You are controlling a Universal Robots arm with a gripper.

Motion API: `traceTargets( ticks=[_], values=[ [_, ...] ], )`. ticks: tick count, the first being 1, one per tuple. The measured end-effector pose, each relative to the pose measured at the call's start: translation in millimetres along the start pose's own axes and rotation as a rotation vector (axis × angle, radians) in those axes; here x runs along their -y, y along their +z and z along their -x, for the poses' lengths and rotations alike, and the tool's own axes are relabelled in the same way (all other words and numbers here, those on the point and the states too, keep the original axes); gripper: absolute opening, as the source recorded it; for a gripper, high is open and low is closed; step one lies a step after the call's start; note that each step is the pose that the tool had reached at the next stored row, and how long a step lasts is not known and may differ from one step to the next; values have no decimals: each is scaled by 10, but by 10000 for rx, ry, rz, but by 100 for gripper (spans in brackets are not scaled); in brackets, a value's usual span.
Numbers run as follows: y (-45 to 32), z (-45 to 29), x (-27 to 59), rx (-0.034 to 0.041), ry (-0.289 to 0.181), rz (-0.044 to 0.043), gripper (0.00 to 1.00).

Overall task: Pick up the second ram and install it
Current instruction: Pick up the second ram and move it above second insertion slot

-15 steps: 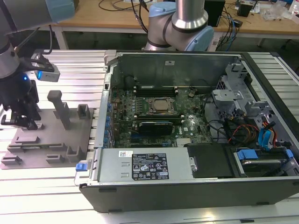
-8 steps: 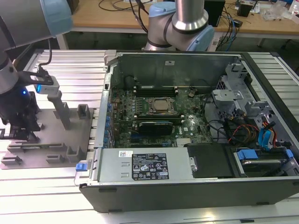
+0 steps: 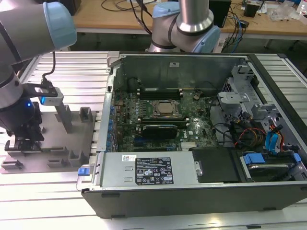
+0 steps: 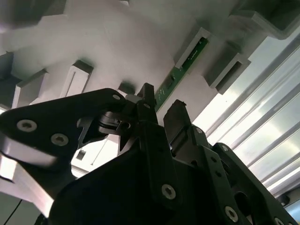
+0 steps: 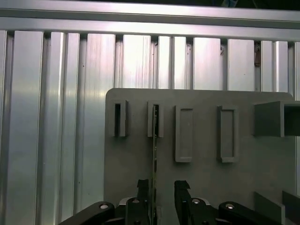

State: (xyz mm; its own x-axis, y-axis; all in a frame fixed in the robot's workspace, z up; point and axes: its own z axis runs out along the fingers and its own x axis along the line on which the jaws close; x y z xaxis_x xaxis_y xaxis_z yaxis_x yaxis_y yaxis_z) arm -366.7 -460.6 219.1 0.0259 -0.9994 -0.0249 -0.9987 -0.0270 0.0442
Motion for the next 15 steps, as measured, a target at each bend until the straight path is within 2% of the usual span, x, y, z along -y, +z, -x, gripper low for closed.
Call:
traceTargets(
  ticks=[3, 7, 12, 13, 15],
  values=[
    [77, -62, -16, 38, -4, -1, 34],
    [162, -78, -20, 69, -6, -2, 34],
    [189, -78, -19, 92, -7, -3, 34],
    [189, -79, -19, 94, -7, -3, 33],
    [189, -79, -19, 97, -7, -2, 19]
  ],
)
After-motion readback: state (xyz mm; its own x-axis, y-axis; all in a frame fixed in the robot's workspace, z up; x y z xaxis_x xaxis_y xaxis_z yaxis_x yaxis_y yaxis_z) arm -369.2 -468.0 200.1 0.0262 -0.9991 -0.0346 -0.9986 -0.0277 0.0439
